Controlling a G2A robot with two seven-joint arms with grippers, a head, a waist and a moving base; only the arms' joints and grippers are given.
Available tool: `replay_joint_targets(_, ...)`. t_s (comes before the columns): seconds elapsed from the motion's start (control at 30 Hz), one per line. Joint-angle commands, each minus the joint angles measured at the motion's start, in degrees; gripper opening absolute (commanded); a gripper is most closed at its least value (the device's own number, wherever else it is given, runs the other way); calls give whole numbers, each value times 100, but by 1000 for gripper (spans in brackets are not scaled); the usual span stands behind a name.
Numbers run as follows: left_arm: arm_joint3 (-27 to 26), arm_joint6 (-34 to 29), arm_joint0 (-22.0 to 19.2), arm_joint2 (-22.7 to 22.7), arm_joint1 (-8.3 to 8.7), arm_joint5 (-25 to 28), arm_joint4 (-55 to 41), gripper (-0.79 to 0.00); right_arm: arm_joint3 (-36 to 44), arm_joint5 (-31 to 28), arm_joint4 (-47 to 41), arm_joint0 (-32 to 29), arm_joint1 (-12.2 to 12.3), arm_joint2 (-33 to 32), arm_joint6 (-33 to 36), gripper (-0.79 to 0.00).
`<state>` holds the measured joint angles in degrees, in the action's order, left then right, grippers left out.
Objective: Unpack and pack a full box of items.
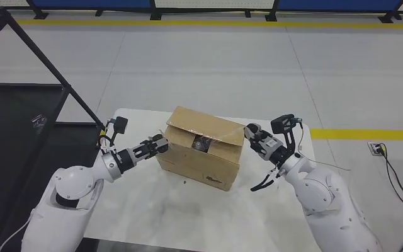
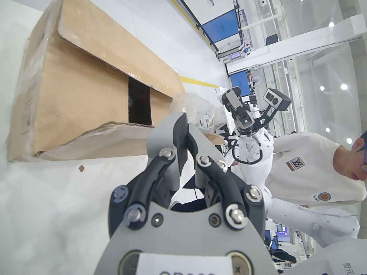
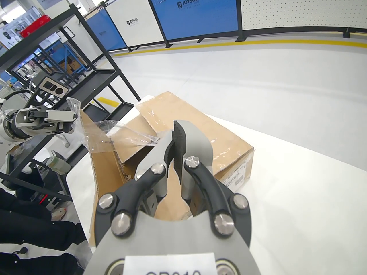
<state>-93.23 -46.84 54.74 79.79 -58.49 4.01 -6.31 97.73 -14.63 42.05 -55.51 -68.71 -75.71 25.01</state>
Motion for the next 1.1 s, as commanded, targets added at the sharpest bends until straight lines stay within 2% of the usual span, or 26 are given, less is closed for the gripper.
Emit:
replay_joint_targets(0.0,-71,6,59,32,9,-8,9,-785,5,-38,-23,-3,4,-16,2,-785)
replay_joint_targets(0.33,-424,-19,313,157,50,-1,47,-785,9,-484,-334,-63,35,-132,-39,-785)
replay_joint_targets(1.07,-1018,-112,990,638,156,184,-16,-785,-39,-623,-643,-84,65,-195,-147,-785)
